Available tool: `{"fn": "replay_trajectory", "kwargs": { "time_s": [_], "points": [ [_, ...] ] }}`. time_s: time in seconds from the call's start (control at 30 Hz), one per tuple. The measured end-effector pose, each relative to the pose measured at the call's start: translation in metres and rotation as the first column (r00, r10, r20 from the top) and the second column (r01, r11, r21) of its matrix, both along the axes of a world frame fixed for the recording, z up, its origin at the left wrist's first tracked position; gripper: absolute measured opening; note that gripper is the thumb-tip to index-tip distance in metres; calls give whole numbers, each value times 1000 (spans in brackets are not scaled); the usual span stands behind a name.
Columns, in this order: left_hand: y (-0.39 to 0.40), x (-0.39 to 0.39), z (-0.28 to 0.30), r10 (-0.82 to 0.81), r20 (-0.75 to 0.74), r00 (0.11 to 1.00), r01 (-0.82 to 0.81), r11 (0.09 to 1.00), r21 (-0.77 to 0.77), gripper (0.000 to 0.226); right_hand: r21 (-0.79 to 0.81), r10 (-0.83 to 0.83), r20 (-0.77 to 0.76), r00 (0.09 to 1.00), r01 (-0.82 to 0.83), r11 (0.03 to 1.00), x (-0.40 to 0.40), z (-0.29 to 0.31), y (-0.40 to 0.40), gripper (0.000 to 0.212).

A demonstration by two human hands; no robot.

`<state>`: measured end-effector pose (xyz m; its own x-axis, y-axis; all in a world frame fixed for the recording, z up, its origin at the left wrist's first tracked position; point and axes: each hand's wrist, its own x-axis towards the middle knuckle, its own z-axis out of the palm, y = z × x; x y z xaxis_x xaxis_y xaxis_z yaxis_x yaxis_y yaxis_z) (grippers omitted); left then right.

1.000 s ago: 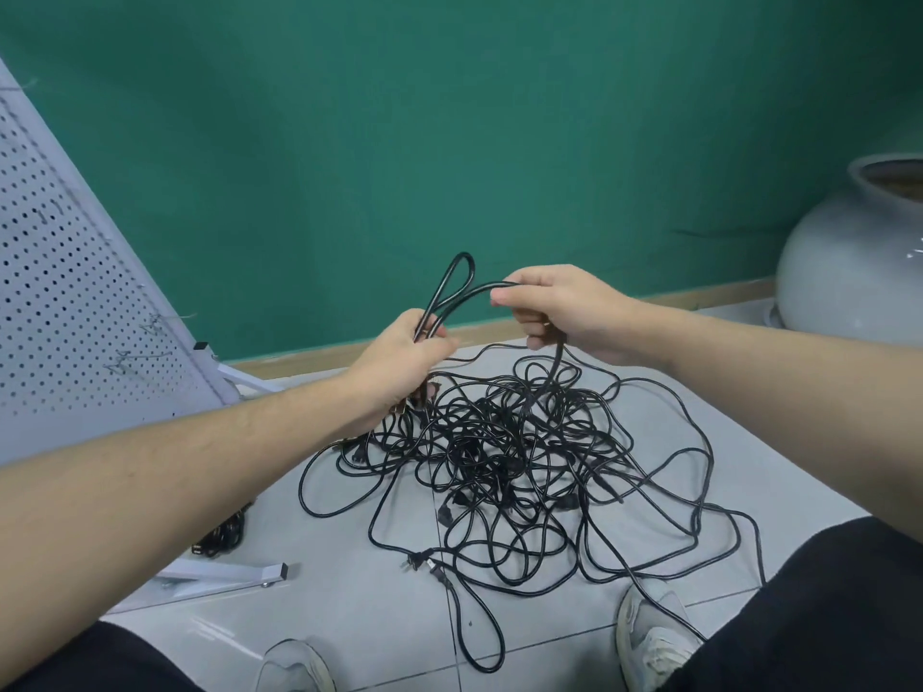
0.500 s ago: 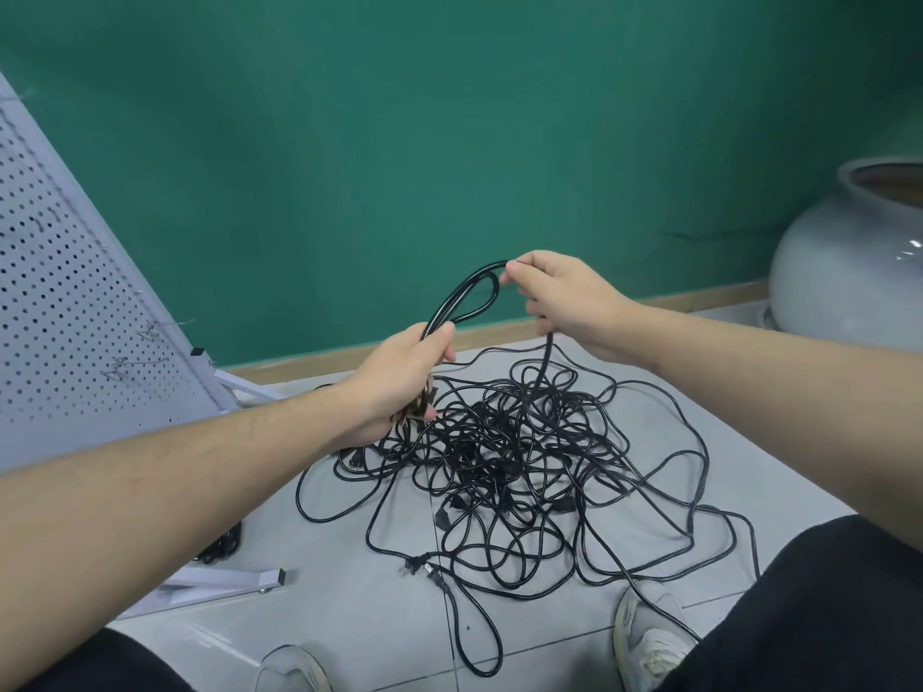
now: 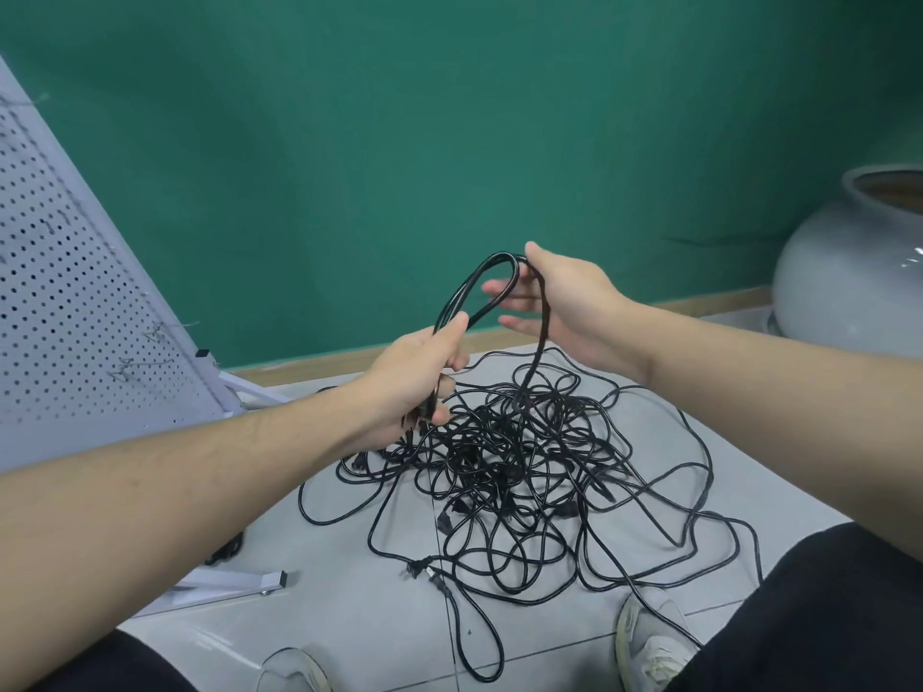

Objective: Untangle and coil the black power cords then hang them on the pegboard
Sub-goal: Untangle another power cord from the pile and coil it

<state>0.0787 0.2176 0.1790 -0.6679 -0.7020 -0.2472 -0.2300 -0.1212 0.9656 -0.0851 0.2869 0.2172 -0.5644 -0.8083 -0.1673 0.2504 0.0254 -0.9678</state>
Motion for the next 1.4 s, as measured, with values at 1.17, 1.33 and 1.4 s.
{"fn": "replay_trajectory", "kwargs": {
  "time_s": [1.17,1.33,1.4],
  "points": [
    [12,-5,1,-354,-12,935,354,935,31,28,-66,44,289,956,-26,998,10,5,-5,42],
    [11,-6,-4,-210,-61,976,212,977,26,27,95,180,81,980,-188,978,4,-9,1,46],
    [9,-9,-2,-134,-107,985,139,989,49,26,242,328,-66,942,-304,922,3,-20,4,34]
  ]
}}
